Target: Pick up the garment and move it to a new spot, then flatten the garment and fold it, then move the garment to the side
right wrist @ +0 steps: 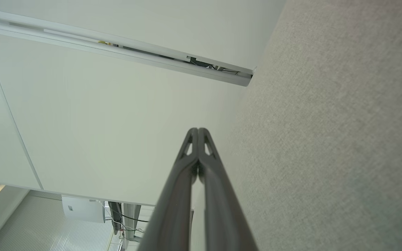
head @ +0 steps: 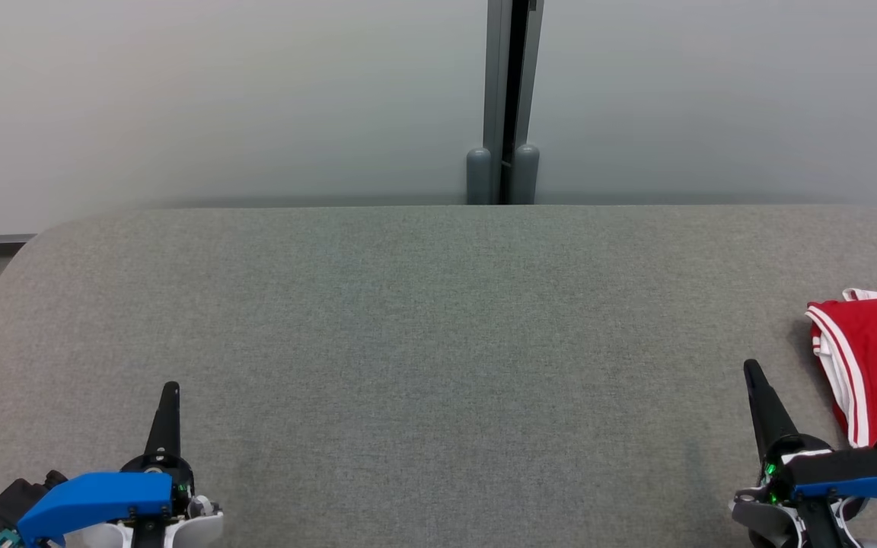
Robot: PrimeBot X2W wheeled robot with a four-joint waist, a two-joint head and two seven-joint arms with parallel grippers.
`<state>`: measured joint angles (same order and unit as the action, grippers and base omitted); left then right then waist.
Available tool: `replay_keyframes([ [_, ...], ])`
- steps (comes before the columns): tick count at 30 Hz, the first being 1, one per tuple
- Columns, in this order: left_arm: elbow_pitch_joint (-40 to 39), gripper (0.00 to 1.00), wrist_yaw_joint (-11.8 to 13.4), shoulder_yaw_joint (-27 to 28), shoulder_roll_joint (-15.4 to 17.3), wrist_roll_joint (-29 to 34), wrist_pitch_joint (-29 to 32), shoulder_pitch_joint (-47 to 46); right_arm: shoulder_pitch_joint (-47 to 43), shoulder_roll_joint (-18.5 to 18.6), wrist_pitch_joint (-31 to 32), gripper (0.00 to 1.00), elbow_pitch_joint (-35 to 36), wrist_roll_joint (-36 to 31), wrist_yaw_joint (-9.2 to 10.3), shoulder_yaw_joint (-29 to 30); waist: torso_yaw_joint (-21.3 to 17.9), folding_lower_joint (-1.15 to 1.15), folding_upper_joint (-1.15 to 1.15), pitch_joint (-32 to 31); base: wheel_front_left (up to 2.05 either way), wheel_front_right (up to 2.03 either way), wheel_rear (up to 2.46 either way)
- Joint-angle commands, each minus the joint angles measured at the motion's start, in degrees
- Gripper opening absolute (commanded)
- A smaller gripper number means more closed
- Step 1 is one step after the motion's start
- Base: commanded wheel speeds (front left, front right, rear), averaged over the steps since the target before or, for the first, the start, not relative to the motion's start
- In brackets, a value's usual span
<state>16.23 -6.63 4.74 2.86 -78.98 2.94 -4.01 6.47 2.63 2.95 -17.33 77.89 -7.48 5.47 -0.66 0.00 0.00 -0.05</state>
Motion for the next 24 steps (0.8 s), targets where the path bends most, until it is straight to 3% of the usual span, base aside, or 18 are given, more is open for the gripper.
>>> replay_keyframes([
  [1, -0.7, 0.0, -0.5, 0.4, 0.0, -1.5, 0.5, -1.4, -0.2, 0.3, 0.4, 0.0, 0.9, 1.8, -0.02, 0.2, 0.0, 0.0, 0.0, 0.0, 0.0, 0.0, 0.0],
  [24, -1.9, 0.0, -0.9, 1.5, 0.0, -10.4, 2.9, -2.4, -0.4, 0.4, 2.9, 0.0, 2.9, 11.2, -0.02, 0.9, 0.5, 0.0, 0.0, 0.2, 0.0, 0.0, 0.0],
])
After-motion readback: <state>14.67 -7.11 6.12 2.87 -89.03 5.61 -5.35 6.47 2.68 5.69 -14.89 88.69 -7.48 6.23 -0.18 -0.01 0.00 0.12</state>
